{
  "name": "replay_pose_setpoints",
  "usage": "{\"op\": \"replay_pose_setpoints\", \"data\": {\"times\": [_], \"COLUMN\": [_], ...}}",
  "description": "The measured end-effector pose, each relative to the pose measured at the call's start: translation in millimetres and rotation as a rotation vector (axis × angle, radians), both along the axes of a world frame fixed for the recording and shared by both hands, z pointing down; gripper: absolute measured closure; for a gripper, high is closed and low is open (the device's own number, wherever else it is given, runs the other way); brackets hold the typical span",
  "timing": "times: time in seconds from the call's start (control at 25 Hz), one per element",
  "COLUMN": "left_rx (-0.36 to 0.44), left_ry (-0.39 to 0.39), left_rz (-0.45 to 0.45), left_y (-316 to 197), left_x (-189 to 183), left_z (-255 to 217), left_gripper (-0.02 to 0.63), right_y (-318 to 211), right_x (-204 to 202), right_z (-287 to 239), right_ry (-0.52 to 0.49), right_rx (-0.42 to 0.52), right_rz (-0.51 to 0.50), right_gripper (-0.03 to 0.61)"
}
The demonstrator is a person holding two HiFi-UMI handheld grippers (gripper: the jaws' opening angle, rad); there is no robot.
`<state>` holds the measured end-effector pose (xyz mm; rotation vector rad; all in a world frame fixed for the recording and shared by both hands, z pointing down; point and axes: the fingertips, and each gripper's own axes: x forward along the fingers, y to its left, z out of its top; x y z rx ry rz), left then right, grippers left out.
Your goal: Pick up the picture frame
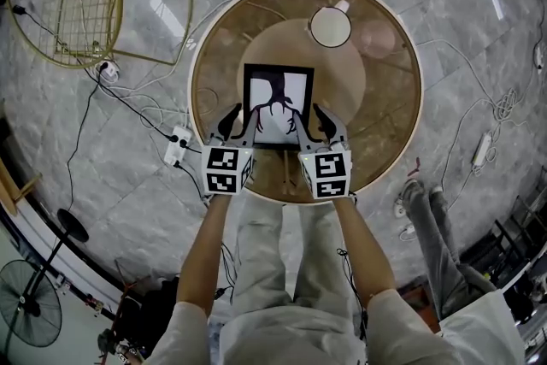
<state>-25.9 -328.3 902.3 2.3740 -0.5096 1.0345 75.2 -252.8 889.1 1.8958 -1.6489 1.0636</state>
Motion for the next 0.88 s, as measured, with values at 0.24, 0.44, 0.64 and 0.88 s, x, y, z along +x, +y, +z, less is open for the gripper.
{"op": "replay_pose_setpoints", "data": {"times": [0.24, 0.44, 0.64, 0.88], "left_rx": [-0.004, 0.001, 0.005, 0.008], "left_ry": [-0.003, -0.002, 0.002, -0.007], "left_rz": [-0.009, -0.018, -0.024, -0.034], "left_y": [-0.6, -1.8, -1.5, -4.1], "left_x": [3.9, 4.5, 3.7, 2.1], "left_z": [2.9, 4.8, 4.8, 6.4], "left_gripper": [0.508, 0.508, 0.508, 0.511], "right_y": [-4.5, -3.9, -3.0, -2.0], "right_x": [-0.9, 1.3, 1.7, 4.9], "right_z": [3.8, 11.7, 11.4, 13.0], "right_ry": [-0.016, -0.033, -0.034, -0.035], "right_rx": [-0.011, -0.025, -0.022, -0.029], "right_rz": [0.019, 0.049, 0.070, 0.085], "right_gripper": [0.417, 0.426, 0.437, 0.473]}}
